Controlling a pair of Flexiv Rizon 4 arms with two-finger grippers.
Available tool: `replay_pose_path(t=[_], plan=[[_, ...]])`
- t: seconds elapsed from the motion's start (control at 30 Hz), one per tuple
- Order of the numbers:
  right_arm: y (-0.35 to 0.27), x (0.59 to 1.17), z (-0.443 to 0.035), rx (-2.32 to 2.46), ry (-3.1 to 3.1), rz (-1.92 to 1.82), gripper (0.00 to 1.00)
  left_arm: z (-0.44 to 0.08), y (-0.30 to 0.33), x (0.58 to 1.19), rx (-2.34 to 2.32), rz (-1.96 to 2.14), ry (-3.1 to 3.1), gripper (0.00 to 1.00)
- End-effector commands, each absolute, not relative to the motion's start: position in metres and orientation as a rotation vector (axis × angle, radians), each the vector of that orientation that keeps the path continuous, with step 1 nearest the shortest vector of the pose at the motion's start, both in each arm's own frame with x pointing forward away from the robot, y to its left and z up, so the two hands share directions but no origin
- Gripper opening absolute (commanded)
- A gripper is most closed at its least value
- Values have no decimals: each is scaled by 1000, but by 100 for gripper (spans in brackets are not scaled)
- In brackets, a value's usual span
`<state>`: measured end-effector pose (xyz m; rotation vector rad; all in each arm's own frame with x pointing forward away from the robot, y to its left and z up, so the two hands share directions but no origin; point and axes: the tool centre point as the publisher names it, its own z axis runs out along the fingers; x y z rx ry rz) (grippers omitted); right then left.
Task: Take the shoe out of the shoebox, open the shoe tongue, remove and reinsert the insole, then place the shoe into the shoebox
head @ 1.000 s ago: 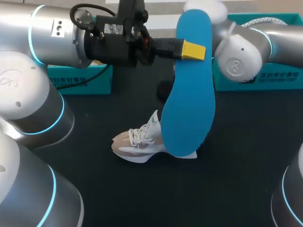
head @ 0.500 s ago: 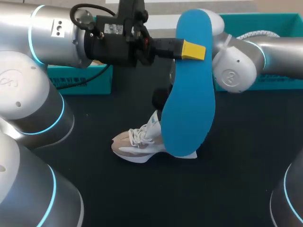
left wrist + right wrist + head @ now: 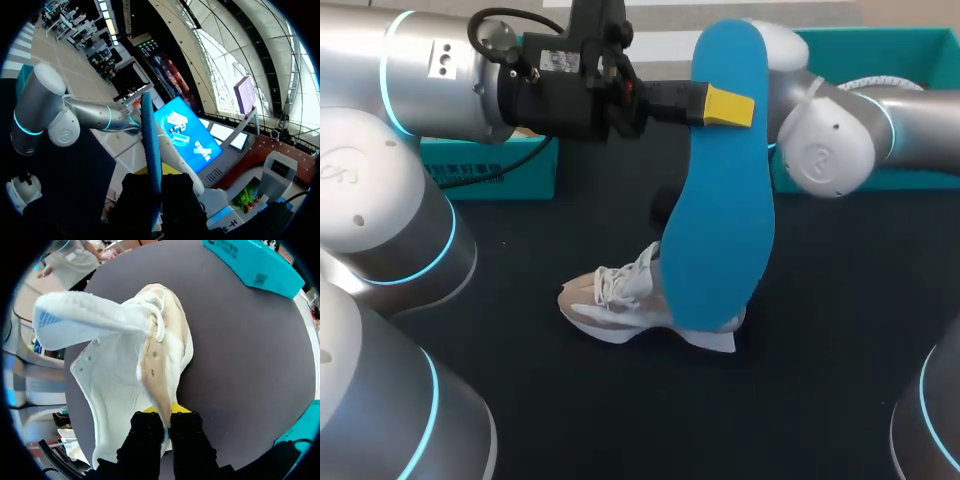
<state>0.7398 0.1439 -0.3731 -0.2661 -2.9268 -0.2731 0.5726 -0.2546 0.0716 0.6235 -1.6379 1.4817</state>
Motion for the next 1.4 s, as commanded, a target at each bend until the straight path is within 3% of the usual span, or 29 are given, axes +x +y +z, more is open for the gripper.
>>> replay_pose_path(t=[0.03,0.3,0.93,1.23,1.4], plan=[[129,732,-359,-514,-2912,-437,0,70,-255,571,626,1483,-1637,0],[139,730,-352,-589,-2834,-593,0,70,-255,571,626,1483,-1637,0],[145,731,-348,-583,-2799,-580,0,70,-255,571,626,1483,-1637,0],[144,718,-354,-1170,-2401,-760,0,70,-255,571,626,1483,-1637,0],[141,715,-352,-1427,-2339,-651,0,70,-255,571,626,1483,-1637,0]])
